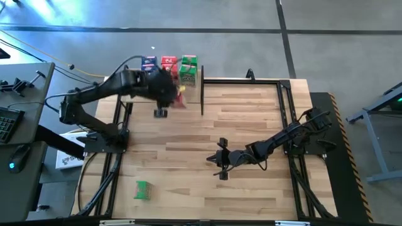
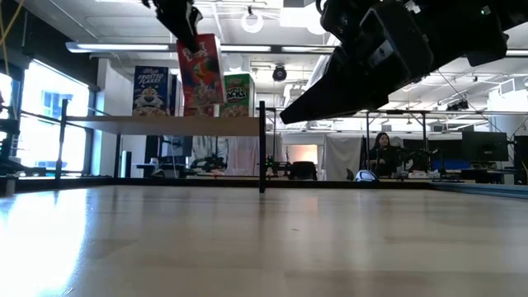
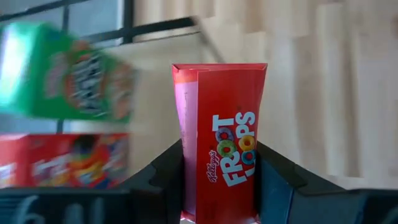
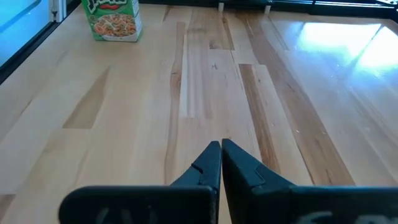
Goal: Stack cereal on shelf
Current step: Put the red cereal box on the shelf aligned with the other red cereal boxes
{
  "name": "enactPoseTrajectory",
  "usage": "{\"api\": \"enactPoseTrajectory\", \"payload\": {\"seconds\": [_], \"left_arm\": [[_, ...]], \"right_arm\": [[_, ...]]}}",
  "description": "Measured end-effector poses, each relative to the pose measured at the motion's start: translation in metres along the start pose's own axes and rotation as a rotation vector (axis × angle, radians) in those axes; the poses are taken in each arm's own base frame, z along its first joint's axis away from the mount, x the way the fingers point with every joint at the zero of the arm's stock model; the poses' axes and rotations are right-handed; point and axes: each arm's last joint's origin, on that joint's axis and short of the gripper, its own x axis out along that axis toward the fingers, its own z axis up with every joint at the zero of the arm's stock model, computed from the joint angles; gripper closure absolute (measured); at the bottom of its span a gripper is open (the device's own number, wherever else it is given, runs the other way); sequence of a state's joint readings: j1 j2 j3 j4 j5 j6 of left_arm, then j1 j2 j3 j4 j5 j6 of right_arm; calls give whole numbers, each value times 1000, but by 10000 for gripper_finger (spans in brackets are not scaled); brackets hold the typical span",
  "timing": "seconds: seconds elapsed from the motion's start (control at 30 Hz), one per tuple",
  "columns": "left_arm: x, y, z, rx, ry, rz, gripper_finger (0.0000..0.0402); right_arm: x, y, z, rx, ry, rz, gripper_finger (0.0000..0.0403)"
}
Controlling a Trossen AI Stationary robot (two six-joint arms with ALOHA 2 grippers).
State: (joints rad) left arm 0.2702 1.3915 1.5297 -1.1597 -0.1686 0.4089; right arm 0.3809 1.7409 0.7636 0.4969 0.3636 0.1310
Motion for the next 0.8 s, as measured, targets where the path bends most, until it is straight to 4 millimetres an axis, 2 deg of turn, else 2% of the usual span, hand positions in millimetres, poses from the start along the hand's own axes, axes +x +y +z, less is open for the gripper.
{"api": "enactPoseTrajectory", "payload": {"seconds": [0.13,0.3,0.57,0.8], "left_arm": [[0,28,-6,-29,26,49,269],[1,45,-19,-34,70,74,269],[2,58,-30,-84,82,42,267],[2,59,-31,-76,93,58,224]], "right_arm": [[-1,4,-1,-5,0,11,403],[-3,8,-1,-15,-1,22,403],[-3,8,-1,-23,-1,23,403],[-3,8,-1,-22,-1,23,403]]}}
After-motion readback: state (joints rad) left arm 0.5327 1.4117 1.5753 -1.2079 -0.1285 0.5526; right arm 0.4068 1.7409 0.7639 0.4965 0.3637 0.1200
